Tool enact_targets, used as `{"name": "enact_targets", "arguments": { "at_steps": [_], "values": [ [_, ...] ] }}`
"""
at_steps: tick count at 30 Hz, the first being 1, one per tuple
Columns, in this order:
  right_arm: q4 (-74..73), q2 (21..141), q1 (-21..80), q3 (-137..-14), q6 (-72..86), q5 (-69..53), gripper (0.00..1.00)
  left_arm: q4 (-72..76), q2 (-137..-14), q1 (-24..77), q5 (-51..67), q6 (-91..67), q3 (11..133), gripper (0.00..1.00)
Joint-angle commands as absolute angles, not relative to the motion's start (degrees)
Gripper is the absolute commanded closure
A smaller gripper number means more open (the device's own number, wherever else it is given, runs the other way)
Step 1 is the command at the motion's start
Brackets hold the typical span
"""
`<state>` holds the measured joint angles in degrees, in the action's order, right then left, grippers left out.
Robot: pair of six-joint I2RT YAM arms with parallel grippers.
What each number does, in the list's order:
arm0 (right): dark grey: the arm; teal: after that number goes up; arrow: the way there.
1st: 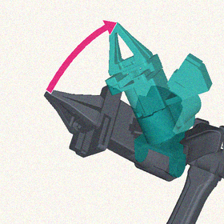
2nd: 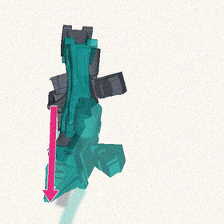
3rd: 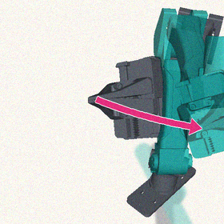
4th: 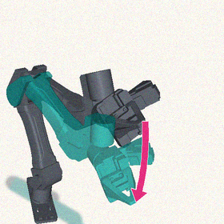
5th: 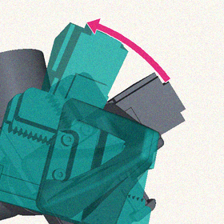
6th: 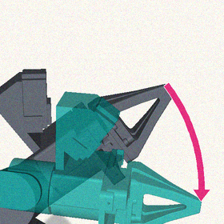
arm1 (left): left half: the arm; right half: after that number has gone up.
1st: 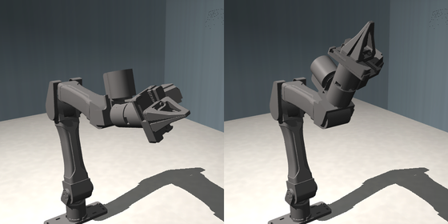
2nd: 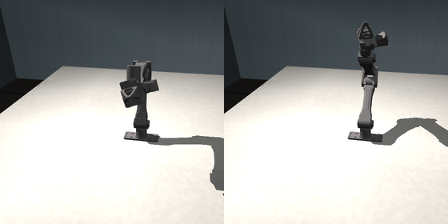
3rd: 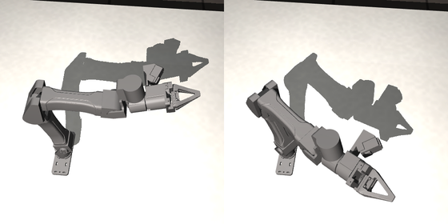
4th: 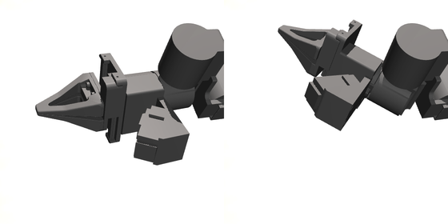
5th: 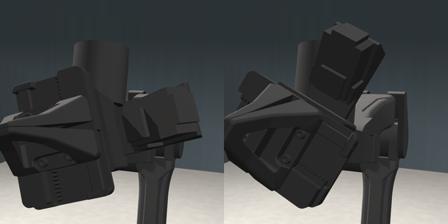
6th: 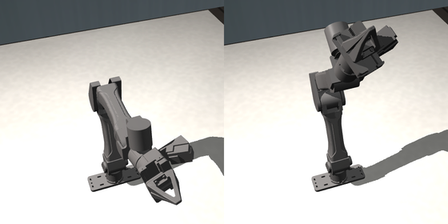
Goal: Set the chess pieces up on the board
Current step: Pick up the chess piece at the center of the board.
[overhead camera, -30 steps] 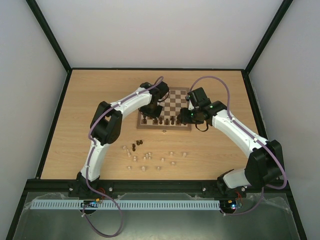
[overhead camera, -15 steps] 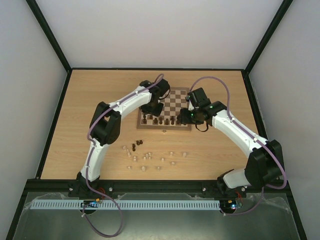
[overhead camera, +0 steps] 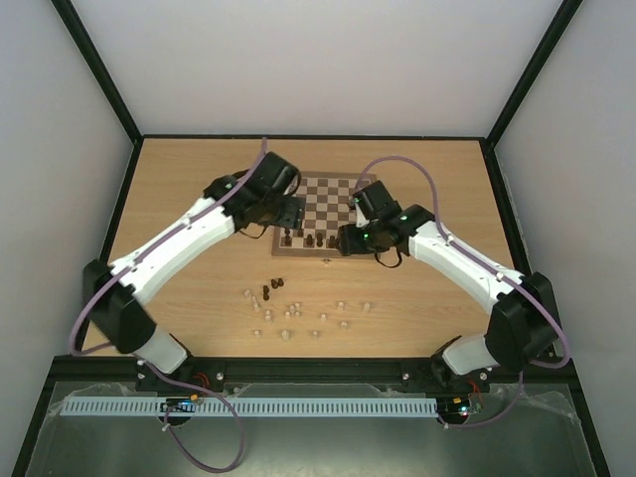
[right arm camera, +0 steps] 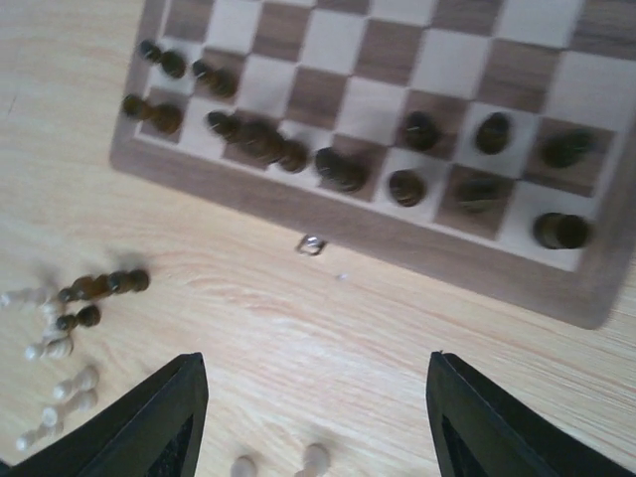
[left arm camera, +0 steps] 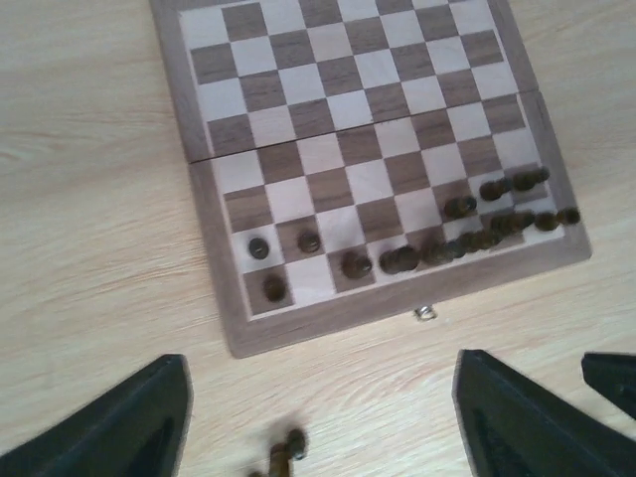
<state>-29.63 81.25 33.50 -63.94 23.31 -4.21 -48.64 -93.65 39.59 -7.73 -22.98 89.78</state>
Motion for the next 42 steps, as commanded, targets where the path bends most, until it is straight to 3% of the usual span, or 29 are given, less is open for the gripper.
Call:
{"name": "enact_targets", "arguments": {
  "at_steps": [1,2,3,9,17,27,42],
  "values": [
    [-29.8,84.2,39.1,-66.9,23.6,-4.8,0.40,-44.1,-85.4,39.5,-8.7,-26.5,80.2,0.11],
    [-29.5,85.1,40.5,-67.5,23.9,-4.5,0.42,-43.6,-82.6,39.4,-9.3,-27.1,78.1,0.02],
    [-29.3,86.0,42.2,-68.2,24.0,-4.2,0.45,-43.2,-81.1,39.3,-9.6,-27.8,75.9,0.01],
    [-28.9,94.7,50.8,-74.3,23.8,-3.5,0.49,-39.8,-65.4,38.6,-11.2,-32.7,66.0,0.00],
    [-30.1,106.1,55.6,-83.6,22.8,-6.3,0.50,-40.3,-50.5,38.6,-11.2,-33.1,64.8,0.00],
    [-35.3,116.5,58.9,-92.7,22.1,-2.6,0.58,-41.5,-44.4,38.6,-12.6,-32.9,65.1,0.01],
    [-38.3,121.0,59.8,-95.2,22.6,0.6,0.70,-42.2,-42.7,38.6,-14.5,-32.5,65.0,0.01]
  ]
}}
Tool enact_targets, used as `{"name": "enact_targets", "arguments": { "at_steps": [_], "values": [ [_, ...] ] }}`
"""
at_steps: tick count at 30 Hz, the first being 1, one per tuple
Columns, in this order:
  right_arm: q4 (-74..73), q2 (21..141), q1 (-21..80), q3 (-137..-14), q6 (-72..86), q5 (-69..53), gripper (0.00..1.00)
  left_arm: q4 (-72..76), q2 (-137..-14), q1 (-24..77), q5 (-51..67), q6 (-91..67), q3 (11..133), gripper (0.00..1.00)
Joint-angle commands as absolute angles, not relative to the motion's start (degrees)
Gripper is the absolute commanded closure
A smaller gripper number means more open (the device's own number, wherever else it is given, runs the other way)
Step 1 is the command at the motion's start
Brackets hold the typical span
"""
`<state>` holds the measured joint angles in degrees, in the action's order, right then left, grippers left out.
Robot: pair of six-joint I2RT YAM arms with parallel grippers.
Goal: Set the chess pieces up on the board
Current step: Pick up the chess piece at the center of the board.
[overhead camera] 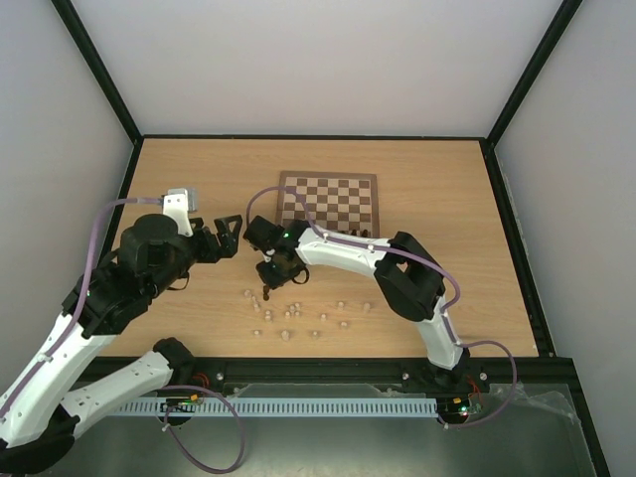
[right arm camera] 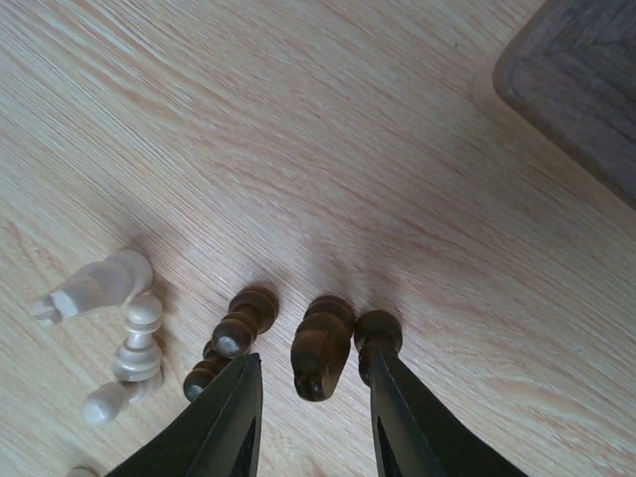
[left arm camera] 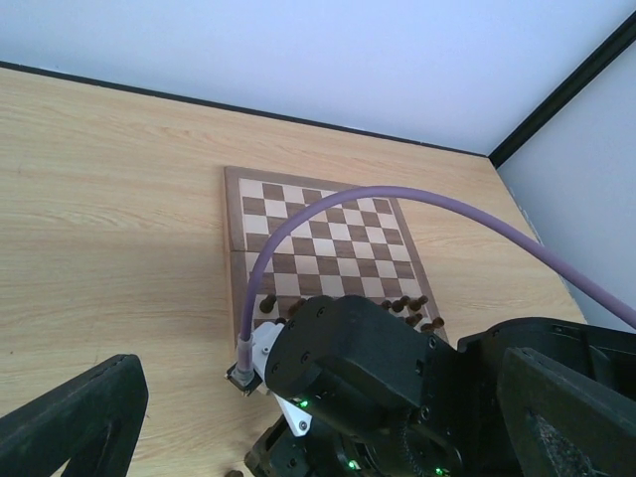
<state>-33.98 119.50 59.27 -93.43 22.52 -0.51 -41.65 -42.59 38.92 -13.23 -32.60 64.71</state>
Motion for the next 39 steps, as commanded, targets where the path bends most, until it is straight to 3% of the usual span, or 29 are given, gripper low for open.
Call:
{"name": "enact_targets", "arguments": {
  "at_steps": [1,20,39],
  "values": [
    [-38.3,121.2,59.8,-95.3,22.5,0.5,0.70,-42.1,-42.8,38.6,-14.6,-32.5,64.9,0.01],
    [-38.3,121.9,59.9,-95.1,22.1,-0.1,0.81,-41.2,-44.3,38.6,-14.5,-32.2,63.4,0.01],
    [-38.6,121.9,60.8,-95.3,22.0,0.0,0.83,-40.4,-44.7,38.6,-14.7,-32.1,62.6,0.01]
  ]
}}
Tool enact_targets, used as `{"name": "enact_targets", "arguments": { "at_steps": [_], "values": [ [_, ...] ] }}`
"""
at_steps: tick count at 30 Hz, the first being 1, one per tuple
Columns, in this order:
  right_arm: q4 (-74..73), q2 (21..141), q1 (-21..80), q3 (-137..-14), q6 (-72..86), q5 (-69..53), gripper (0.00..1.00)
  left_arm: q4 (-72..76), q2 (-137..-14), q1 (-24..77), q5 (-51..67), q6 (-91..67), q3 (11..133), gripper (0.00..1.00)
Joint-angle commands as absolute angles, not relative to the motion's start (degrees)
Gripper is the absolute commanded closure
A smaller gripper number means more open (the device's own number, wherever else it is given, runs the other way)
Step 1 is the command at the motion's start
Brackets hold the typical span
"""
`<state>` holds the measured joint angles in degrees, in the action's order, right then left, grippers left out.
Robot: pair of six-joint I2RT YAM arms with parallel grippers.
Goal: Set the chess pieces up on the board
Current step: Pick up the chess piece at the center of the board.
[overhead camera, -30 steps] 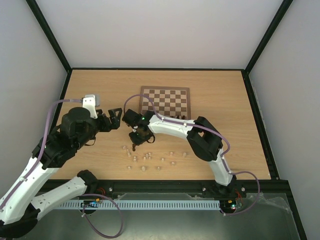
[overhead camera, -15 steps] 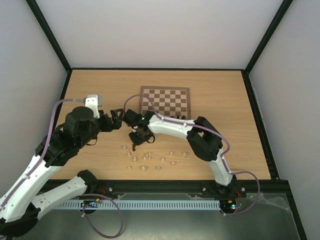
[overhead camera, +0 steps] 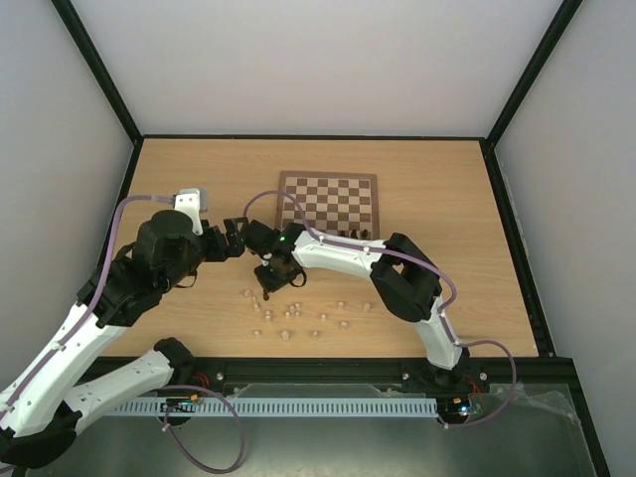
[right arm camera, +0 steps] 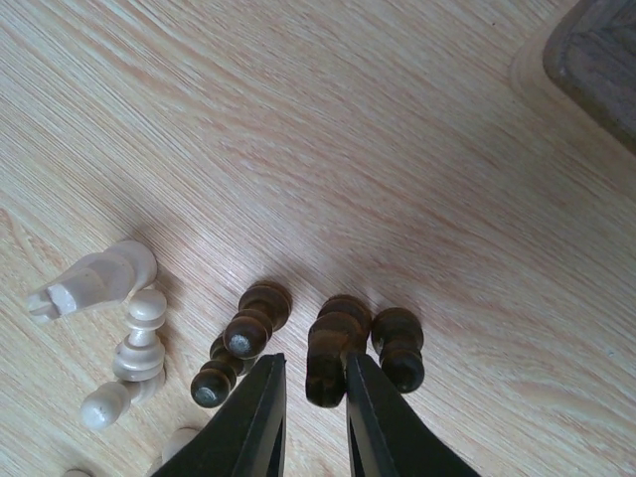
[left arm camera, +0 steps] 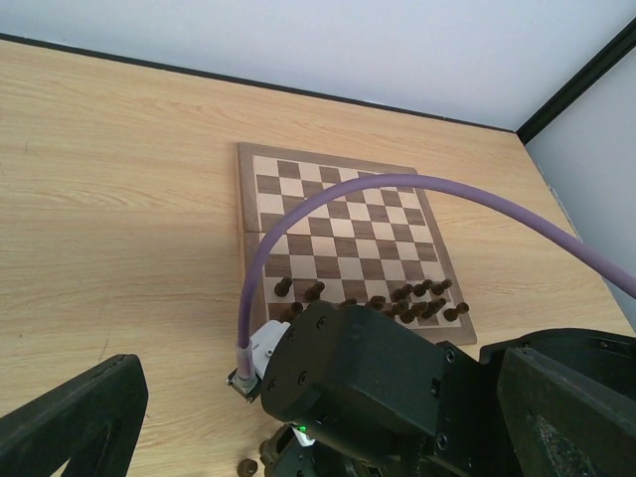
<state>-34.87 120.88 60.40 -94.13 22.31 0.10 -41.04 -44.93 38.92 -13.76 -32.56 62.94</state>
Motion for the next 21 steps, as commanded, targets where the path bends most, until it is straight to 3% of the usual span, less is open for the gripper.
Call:
{"name": "enact_targets", "arguments": {
  "at_steps": [1,8,21],
  "values": [
    [-38.8,122.1,60.8,-95.4,22.1,0.3,0.84,-40.4,-44.6,38.6,-14.7,-32.2,62.7,0.00],
    [-39.3,121.7,60.8,-96.2,22.8,1.5,0.91,-40.6,-43.4,38.6,-15.7,-32.3,63.0,0.00],
    [-41.0,112.7,58.4,-98.7,24.0,0.6,0.91,-41.0,-42.5,38.6,-16.3,-31.8,63.3,0.01]
  ]
}}
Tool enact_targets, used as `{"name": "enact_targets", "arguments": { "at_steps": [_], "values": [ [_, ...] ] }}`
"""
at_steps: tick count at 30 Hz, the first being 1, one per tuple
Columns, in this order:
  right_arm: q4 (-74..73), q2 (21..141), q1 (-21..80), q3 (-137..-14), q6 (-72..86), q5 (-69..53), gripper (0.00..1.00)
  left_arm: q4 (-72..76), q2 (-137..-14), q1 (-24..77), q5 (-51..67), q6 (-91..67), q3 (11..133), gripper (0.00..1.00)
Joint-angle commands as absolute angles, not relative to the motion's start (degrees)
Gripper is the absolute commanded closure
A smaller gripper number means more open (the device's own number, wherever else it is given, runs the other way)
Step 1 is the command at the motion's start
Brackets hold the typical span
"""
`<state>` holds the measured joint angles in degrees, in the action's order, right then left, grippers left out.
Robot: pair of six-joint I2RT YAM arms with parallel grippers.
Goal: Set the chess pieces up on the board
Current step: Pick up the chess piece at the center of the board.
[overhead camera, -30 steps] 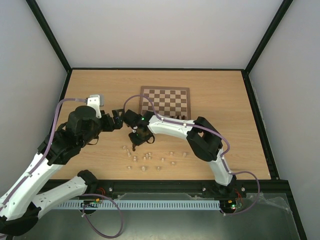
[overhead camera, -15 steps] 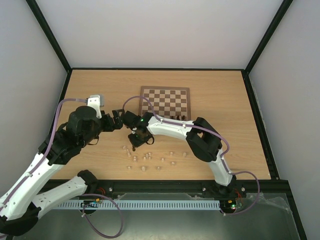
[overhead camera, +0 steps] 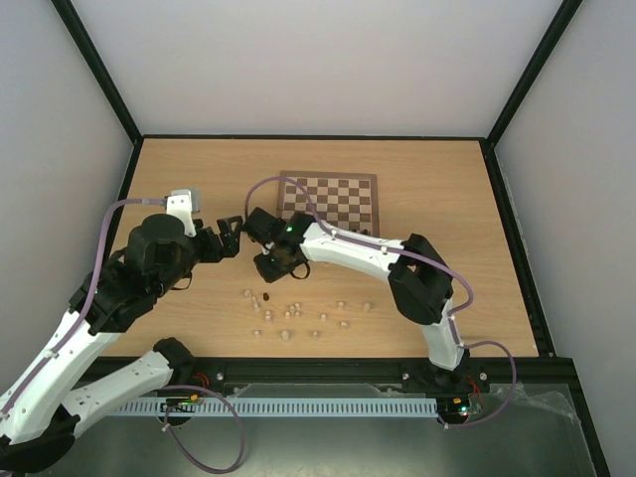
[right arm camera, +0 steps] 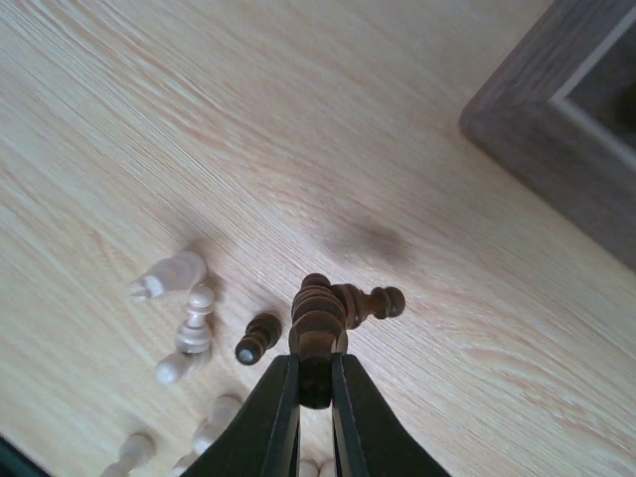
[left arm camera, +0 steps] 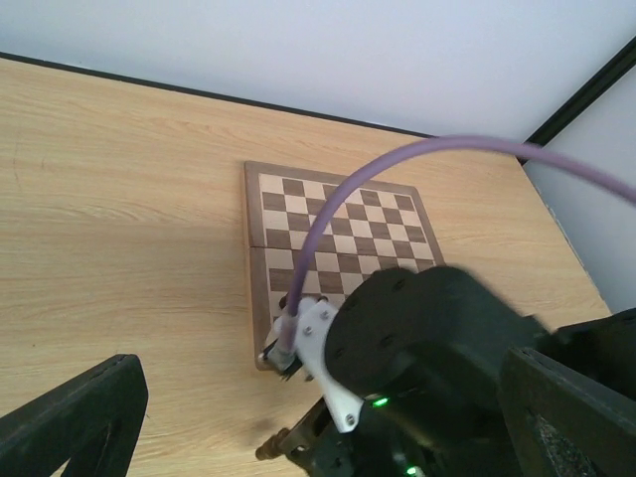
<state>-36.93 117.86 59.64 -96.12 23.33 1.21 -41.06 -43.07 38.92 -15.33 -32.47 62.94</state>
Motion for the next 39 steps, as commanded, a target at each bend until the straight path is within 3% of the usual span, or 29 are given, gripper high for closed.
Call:
{"name": "enact_targets", "arguments": {
  "at_steps": [1,14,21,33,37,39],
  "values": [
    [-41.1,112.4,58.2,-98.6,24.1,0.6,0.91,-41.0,-42.5,38.6,-16.4,-31.9,63.2,0.01],
    [-39.7,102.5,52.5,-92.8,24.1,-3.6,0.91,-40.0,-42.1,38.5,-15.9,-32.2,60.5,0.01],
    [-31.0,91.5,45.3,-77.6,25.5,-18.4,0.91,-34.2,-40.5,38.4,-7.7,-32.3,52.2,0.01],
    [-12.2,80.2,33.1,-54.6,33.2,-42.9,0.91,-9.6,-33.9,38.3,12.3,-39.2,30.2,0.01],
    [-7.1,79.0,30.7,-50.5,36.0,-48.0,0.91,-4.1,-32.7,38.4,15.7,-41.1,25.8,0.07],
    [-5.3,78.9,29.8,-49.3,37.3,-49.9,0.91,-1.7,-31.9,38.3,16.9,-41.9,23.4,0.15]
  ]
}}
